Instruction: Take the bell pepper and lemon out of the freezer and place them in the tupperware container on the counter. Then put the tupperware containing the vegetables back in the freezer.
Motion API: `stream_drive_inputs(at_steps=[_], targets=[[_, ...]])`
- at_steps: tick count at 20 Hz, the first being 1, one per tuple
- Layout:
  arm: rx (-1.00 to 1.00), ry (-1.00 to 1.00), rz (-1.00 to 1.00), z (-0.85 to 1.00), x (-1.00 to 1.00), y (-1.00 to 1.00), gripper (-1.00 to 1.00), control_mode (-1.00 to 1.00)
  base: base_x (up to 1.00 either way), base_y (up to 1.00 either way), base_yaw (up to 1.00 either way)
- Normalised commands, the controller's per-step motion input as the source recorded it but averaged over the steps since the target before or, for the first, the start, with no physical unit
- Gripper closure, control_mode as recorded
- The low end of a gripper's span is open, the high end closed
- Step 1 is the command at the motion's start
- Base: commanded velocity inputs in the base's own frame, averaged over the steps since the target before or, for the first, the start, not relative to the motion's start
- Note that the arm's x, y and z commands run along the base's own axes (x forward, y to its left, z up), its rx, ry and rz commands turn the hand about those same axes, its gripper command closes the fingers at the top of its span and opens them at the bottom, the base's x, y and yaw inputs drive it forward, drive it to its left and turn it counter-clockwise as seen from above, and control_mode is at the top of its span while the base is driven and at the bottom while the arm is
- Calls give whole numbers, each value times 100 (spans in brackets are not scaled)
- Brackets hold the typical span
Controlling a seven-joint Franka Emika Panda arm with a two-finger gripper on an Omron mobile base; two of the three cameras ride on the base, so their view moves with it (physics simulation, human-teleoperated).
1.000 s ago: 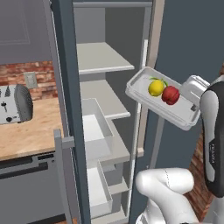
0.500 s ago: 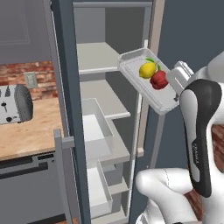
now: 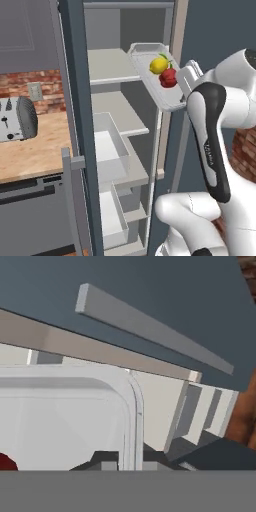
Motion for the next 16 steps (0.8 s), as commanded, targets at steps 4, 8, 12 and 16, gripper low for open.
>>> stream_drive_inputs(at_steps=[4,8,12,16], targets=[[0,-7,0,8,38,43,100,-100,0,0,0],[0,-2,0,7,47,31,100,-100,0,0,0],[0,0,0,9,68,12,100,-100,0,0,0],[0,0,0,2,78,9,100,-100,0,0,0]])
